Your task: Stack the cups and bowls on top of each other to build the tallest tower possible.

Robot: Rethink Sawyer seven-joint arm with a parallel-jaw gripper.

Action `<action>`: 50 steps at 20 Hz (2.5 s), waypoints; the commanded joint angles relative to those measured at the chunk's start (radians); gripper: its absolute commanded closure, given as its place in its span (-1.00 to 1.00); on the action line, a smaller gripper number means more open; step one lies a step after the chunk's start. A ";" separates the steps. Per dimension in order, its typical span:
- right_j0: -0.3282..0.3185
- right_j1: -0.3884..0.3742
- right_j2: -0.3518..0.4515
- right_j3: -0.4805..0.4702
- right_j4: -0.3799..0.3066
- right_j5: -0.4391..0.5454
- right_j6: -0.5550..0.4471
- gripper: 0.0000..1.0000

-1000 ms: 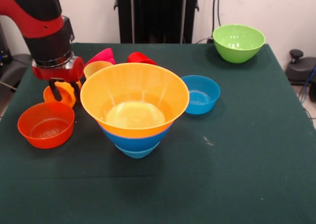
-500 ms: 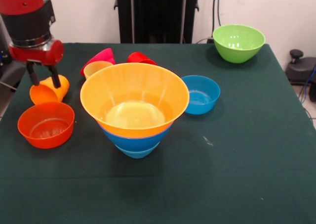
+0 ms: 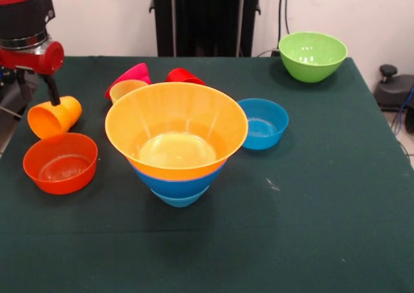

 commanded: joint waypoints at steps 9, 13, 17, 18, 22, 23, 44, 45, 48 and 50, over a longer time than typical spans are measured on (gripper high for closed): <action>-0.030 0.169 0.064 0.063 -0.057 0.003 -0.349 -1.00; -0.038 0.189 0.092 0.063 -0.059 0.010 -0.381 -1.00; -0.060 0.225 0.123 0.058 -0.058 0.039 -0.457 -1.00; -0.066 0.230 0.130 0.058 -0.056 0.051 -0.480 -1.00; -0.076 0.232 0.144 0.056 -0.039 0.102 -0.530 -1.00; -0.076 0.226 0.145 0.058 -0.035 0.112 -0.535 -1.00; -0.053 0.102 0.140 0.108 0.002 0.174 -0.480 -1.00; -0.053 0.087 0.142 0.114 0.002 0.178 -0.476 -1.00; -0.049 0.018 0.144 0.140 0.008 0.193 -0.455 -1.00; -0.046 -0.023 0.143 0.157 0.013 0.203 -0.439 -1.00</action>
